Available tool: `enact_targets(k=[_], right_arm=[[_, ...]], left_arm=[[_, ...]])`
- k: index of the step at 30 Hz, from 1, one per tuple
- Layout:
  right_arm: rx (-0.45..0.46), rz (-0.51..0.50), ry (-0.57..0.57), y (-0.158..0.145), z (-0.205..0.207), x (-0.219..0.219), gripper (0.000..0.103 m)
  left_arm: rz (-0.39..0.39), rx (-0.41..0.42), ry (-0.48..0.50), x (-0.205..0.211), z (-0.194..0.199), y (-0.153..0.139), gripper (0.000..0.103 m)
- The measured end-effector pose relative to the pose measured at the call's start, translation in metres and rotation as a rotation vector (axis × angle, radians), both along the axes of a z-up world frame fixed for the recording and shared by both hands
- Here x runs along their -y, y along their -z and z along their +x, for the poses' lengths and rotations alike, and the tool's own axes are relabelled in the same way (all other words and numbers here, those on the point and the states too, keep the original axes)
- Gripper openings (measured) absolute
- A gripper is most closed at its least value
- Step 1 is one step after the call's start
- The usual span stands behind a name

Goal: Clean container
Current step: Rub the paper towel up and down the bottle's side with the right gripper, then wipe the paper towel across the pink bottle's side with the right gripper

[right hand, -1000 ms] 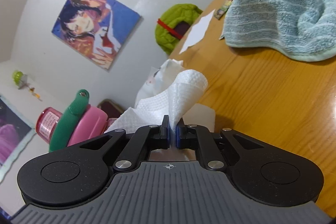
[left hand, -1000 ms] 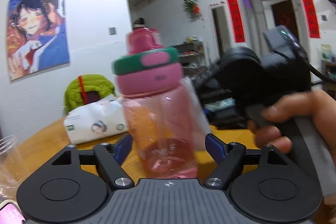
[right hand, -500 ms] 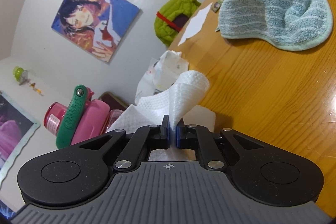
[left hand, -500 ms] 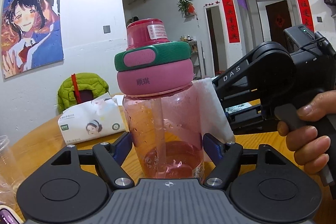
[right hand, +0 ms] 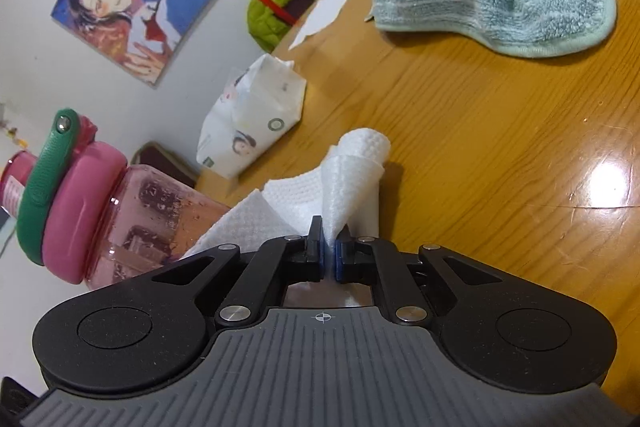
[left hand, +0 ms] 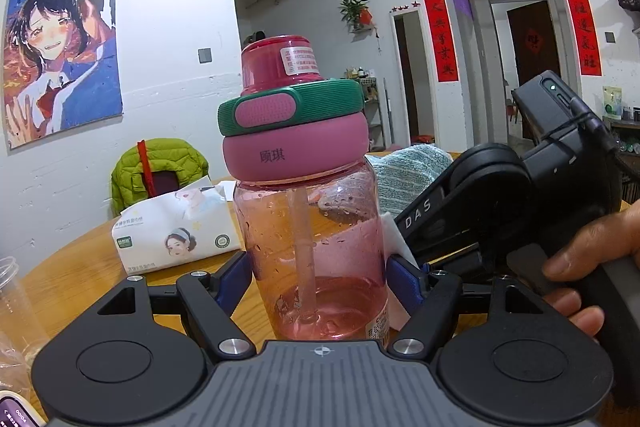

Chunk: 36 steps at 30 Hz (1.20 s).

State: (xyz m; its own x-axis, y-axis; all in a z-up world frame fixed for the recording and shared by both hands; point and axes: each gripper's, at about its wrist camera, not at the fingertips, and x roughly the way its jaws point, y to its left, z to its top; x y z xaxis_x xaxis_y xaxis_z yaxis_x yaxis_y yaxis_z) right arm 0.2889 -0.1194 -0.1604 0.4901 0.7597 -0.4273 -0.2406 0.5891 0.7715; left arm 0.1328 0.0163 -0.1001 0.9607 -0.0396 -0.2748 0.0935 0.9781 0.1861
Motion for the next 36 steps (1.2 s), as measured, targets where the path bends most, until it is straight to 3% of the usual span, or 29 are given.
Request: enact_targets(k=[3, 5, 7, 10, 11, 14, 18, 21, 28, 32, 36], right_arm=[[0.133, 0.217, 0.013, -0.017, -0.012, 0.017, 0.010], [0.202, 0.265, 0.021, -0.027, -0.020, 0.023, 0.010], [0.188, 0.205, 0.024, -0.027, -0.019, 0.016, 0.010], [-0.003, -0.008, 0.006, -0.002, -0.001, 0.000, 0.010], [-0.041, -0.037, 0.006, 0.006, 0.001, -0.002, 0.010], [-0.012, 0.021, 0.003, 0.001, 0.000, 0.003, 0.010], [0.211, 0.252, 0.025, -0.028, -0.021, 0.021, 0.010], [0.205, 0.216, 0.034, -0.030, -0.022, 0.017, 0.010], [-0.055, 0.022, -0.008, 0.005, 0.007, 0.002, 0.011], [0.024, 0.129, 0.018, -0.001, 0.006, 0.007, 0.012], [0.080, 0.189, 0.051, -0.006, 0.008, 0.012, 0.012]], left_arm=[[-0.001, 0.000, 0.000, 0.000, -0.001, 0.000, 0.072], [0.000, 0.000, 0.000, 0.000, 0.000, 0.000, 0.072], [0.000, 0.000, -0.001, -0.001, 0.001, -0.001, 0.072], [-0.001, 0.000, 0.000, -0.001, 0.000, 0.000, 0.072], [0.001, -0.002, 0.000, -0.001, 0.001, 0.000, 0.072], [0.007, -0.001, -0.001, 0.001, 0.001, -0.001, 0.072], [0.006, -0.001, -0.001, 0.000, 0.001, -0.001, 0.072], [0.008, -0.001, -0.001, 0.000, 0.001, -0.001, 0.072], [0.008, -0.003, -0.003, -0.002, -0.001, -0.003, 0.072], [0.018, 0.017, -0.030, 0.002, -0.008, -0.007, 0.083], [0.024, 0.033, -0.069, 0.009, -0.015, -0.008, 0.080]])
